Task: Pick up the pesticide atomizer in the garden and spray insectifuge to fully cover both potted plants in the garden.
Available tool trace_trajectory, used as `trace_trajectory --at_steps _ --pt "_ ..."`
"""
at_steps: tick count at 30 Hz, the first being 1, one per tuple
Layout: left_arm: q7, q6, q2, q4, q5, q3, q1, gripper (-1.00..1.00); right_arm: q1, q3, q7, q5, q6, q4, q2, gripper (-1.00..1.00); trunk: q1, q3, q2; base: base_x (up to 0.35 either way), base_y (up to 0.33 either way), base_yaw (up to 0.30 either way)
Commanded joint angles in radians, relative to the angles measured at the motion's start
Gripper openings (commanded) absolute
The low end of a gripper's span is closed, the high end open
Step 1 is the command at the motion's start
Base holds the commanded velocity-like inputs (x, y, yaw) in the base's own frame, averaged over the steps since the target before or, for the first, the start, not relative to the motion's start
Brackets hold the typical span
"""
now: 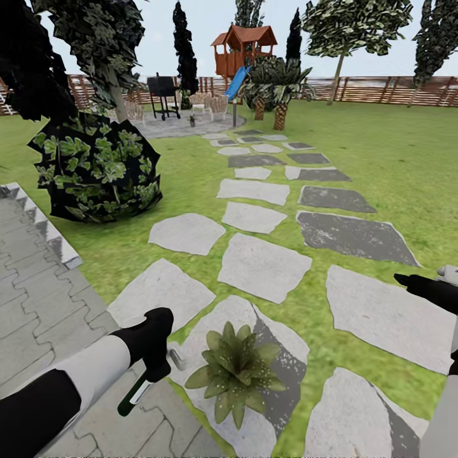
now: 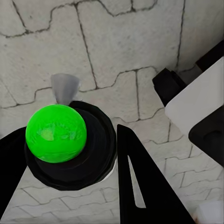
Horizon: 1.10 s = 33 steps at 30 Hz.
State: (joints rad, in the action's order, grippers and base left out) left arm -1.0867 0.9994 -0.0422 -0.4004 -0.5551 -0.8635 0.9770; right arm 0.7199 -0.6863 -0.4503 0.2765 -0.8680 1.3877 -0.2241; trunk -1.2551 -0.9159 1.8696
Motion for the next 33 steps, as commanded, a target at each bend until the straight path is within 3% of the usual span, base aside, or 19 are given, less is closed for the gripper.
trace_trajectory --at_steps 1,18,21,33 --pt "-0.01 0.005 -0.001 -0.003 -0.009 -0.002 0.0 -1.0 0.001 -0.001 -0.01 0.01 -0.003 0.001 0.0 1.0 0.0 -0.003 0.0 0.0 0.18 0.0" --pt "-0.009 0.005 -0.001 -0.001 -0.01 -0.005 -0.001 -1.0 0.001 -0.002 -0.01 0.011 -0.003 0.002 0.0 1.0 0.0 -0.005 0.0 0.0 0.185 0.0" --pt "-0.01 0.005 0.0 -0.001 -0.01 -0.023 -0.018 -1.0 0.001 -0.002 -0.01 0.01 -0.003 0.002 0.0 1.0 0.0 -0.006 0.0 0.0 0.001 -0.015" --pt "-0.01 0.005 -0.001 -0.005 -0.009 -0.017 -0.021 -1.0 0.001 -0.001 -0.01 0.01 -0.003 0.001 0.001 1.0 0.0 -0.016 0.0 0.0 0.003 -0.217"
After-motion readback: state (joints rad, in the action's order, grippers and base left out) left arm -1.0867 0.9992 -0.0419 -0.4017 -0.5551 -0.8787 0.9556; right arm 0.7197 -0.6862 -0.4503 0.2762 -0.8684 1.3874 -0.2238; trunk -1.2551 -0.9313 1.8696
